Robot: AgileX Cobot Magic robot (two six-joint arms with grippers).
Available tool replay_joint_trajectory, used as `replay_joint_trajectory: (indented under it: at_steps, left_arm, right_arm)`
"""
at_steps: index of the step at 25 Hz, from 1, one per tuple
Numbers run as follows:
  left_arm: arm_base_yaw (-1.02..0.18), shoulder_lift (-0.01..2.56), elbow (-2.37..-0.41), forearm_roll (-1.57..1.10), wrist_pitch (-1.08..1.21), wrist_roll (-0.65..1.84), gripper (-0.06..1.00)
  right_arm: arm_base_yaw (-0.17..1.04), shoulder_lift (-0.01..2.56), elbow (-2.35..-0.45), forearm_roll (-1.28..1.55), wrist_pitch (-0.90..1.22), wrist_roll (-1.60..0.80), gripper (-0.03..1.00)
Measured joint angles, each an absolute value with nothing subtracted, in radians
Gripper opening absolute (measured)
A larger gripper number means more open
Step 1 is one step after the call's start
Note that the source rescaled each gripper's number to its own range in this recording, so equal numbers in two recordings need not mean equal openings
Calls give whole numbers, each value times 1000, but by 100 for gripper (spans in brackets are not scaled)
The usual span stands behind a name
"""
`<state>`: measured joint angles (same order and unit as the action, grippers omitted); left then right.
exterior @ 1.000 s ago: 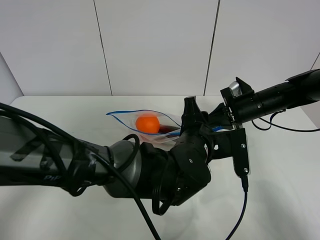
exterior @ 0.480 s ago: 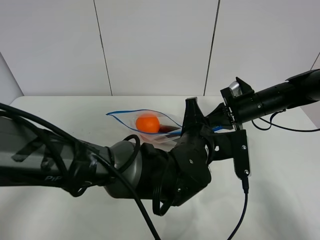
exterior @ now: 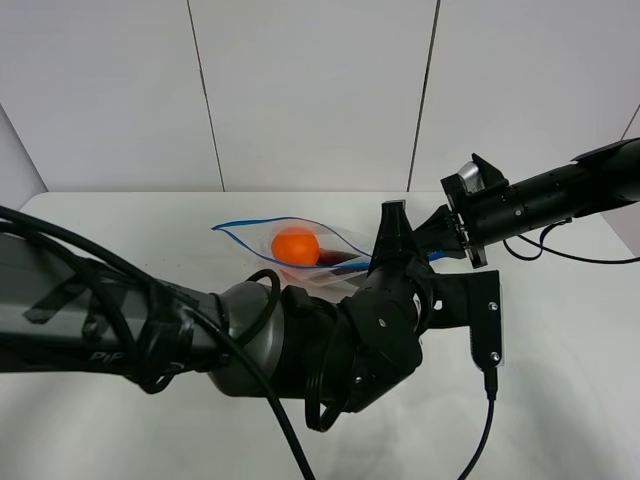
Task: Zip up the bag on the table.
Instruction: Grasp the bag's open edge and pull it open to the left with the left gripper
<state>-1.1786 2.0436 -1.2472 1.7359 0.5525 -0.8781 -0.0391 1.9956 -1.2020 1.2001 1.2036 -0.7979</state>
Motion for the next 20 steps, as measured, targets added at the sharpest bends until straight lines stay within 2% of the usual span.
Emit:
replay_joint_trajectory:
  at_steps: [6,13,20]
  left_arm:
    - [-1179,2044,-1247,1735,553,-865,0]
    - [-1181,2044,-1247,1624,595,-666,0]
    - [-1181,2044,-1247,1598,648,-643,0]
  right_arm:
    - [-39,1996,-1202,1200,1204,-798,0]
    - [-39,1996,-1202,1193,1204,-798,0]
    - [-39,1996,-1202,1191,1198,-798,0]
